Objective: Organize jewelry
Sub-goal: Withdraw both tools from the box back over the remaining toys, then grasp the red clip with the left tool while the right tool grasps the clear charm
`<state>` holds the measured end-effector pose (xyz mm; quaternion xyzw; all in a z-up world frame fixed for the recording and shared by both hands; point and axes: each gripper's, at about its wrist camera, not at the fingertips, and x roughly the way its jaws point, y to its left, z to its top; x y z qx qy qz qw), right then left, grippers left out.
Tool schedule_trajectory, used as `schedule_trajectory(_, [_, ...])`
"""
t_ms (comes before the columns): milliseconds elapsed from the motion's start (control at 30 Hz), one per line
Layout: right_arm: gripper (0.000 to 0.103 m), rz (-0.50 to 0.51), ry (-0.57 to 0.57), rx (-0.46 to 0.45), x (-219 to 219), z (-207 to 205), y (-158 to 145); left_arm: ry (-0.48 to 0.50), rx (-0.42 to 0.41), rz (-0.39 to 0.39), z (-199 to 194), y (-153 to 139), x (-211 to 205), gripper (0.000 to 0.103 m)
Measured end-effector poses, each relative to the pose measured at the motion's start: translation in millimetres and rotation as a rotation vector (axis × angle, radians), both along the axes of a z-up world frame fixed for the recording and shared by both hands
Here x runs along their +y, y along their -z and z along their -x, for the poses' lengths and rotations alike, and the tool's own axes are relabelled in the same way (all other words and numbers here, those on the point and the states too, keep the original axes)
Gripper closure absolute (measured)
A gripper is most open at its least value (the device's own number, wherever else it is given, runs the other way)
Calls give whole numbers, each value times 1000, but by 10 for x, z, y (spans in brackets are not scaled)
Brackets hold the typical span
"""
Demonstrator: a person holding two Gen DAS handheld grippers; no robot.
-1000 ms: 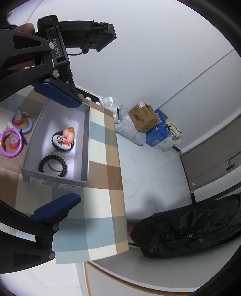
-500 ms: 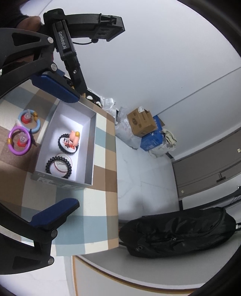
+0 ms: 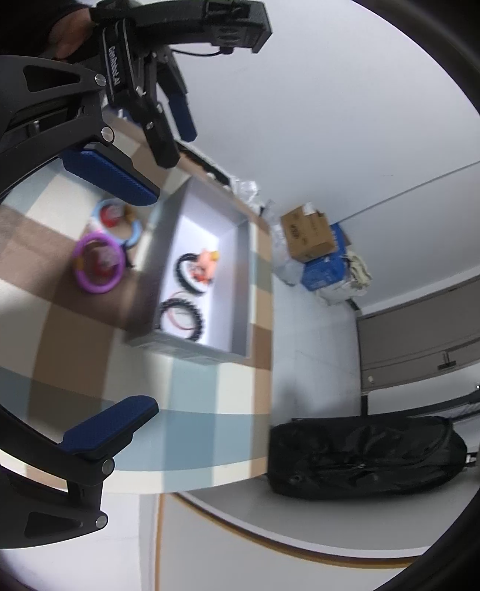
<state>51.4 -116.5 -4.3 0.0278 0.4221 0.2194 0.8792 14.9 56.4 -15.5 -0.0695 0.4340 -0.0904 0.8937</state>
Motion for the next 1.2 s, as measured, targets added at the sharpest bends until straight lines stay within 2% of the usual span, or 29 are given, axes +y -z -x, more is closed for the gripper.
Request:
schedule_trajectory(167, [0,57,-26,14,52,93,80,-14,44,10,25,138,-37,22])
schedule_trajectory(267, [0,48,-40,10,52,145,66,7,62,2,20,193,-71,22])
schedule_trajectory(400, [0,51,-37,0,56,176,48,23,75,42,45,236,-39,22])
schedule_trajectory(533, [0,49,-39,20,62,175,82,43,81,45,58,279,-77,22])
schedule_trajectory(633, [0,44,-45,27,60,156,94,75,99,53,39,321,-126,37])
schedule_trajectory(733, [0,40,-46,24,63,162,79,95,106,50,32,351,-187,40])
schedule_trajectory(833, [0,36,-41,27,44,147,80,108,108,57,23,362,-205,57])
schedule_trajectory(933, [1,15,-25,43,-10,115,89,102,120,74,5,391,-192,64])
schedule_trajectory(1033, [2,7,-14,54,-49,95,94,112,132,84,-14,414,-196,79])
schedule_trajectory(1133, [3,1,-13,56,-67,90,88,118,123,66,-6,417,-225,81])
schedule_trajectory(1167, [3,0,-13,55,-66,94,86,124,122,63,-8,421,-231,87])
schedule_trajectory(1200, [3,1,-15,55,-61,95,90,121,120,48,-13,424,-242,87])
